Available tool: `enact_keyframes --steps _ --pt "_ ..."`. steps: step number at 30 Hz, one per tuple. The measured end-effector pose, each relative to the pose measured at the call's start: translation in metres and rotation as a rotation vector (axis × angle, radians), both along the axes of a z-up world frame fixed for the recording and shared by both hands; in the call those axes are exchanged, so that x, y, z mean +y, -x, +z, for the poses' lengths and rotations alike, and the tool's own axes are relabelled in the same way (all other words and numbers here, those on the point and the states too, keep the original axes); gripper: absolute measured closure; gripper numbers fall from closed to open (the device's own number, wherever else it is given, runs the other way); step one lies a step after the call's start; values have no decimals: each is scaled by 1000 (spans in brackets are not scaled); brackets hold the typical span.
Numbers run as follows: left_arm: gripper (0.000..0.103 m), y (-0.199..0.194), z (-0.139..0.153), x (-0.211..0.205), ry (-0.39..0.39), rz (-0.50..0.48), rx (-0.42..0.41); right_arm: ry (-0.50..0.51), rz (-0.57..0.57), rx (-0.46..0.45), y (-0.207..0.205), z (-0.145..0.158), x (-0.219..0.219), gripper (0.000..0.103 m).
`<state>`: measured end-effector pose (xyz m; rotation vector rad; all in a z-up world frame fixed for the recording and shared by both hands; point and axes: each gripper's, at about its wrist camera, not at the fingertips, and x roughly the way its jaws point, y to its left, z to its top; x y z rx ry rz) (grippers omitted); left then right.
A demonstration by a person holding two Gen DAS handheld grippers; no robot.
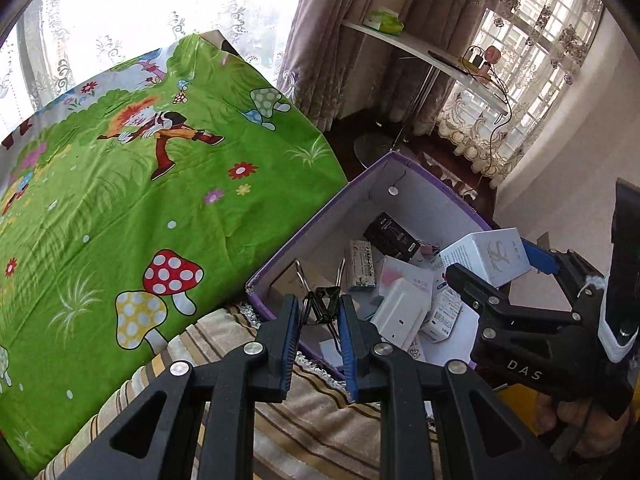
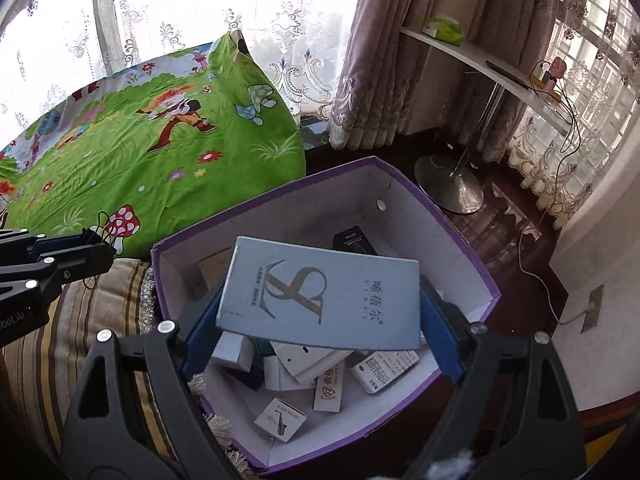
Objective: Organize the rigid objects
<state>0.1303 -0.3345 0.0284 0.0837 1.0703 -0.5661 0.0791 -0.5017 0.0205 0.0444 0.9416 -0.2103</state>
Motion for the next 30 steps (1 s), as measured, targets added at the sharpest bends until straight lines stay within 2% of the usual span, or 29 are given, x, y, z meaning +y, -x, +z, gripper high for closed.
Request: enact_keyframes --steps 11,14,19,24,27,30 --pt "79 -9 -21 -24 -27 8 82 -44 -48 6 0 -9 -19 13" --pt "68 -6 -23 -23 -28 17 90 -59 -64 13 2 -10 -21 12" --pt "43 6 -19 -13 -4 21 115 -79 -73 14 11 -5 -20 9" --pt "36 28 -24 5 32 66 202 -99 -70 16 31 3 -16 8" --pt "35 47 -17 13 38 92 160 -105 -68 25 44 5 -13 8" --pt "23 64 -13 18 55 100 140 -76 -54 43 58 6 -7 8"
